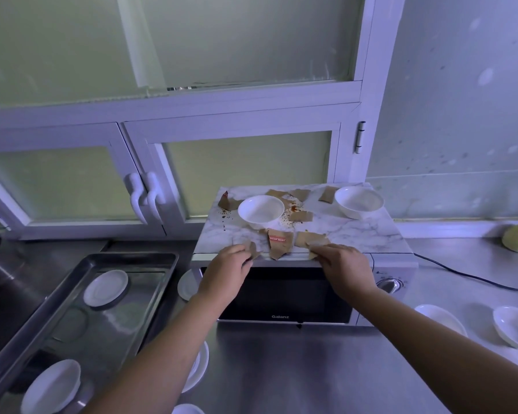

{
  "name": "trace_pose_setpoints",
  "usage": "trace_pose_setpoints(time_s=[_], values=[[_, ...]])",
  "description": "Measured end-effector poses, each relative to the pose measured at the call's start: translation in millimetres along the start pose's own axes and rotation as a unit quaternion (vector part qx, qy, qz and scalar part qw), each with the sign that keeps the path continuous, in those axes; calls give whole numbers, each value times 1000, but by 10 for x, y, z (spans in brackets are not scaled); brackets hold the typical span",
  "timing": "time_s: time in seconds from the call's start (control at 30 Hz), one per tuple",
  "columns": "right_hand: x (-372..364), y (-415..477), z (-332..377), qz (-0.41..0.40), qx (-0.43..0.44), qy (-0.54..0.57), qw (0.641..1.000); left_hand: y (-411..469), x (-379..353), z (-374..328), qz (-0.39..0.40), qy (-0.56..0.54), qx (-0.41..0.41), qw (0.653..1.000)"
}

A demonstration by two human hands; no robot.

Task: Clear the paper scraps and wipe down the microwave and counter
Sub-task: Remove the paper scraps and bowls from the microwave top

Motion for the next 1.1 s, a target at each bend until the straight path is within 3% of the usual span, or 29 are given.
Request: trace_pose_setpoints(time_s=[0.2, 0.37, 0.4, 0.5, 0.57, 0.7, 0.77, 1.1], values=[[248, 30, -146, -68, -130, 179, 973, 15, 103, 1, -32, -34, 31, 998], [362, -139, -189, -116, -254, 388, 878, -218, 332, -117, -129, -176, 102, 971], [328, -209, -162, -113, -269, 434, 852, -280, 291, -158, -108, -259, 125, 952], [237, -426, -1, -80, -279, 553, 781, -451, 85, -469, 4, -512, 152, 846], [205, -538, 147, -41, -258, 620, 740, -543, 16, -658, 46, -527, 146, 836], [166, -753, 386, 49, -201, 709, 674, -684, -113, -892, 109, -496, 148, 849], [159, -876, 399, 66, -193, 710, 675, -736, -176, -937, 127, -480, 163, 853], [261, -1267, 361, 60, -168, 596, 783, -836, -373, -1042, 156, -507, 228, 816]])
Point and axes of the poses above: each hand's wrist, its own y-axis towards the middle knuckle, its own x-axis out of the back of the hand, z = x × y, the point moved 7 cm from there along y, towards the middle knuckle, and after that the axes turned 6 degrees about z, right-handed, at the moved point
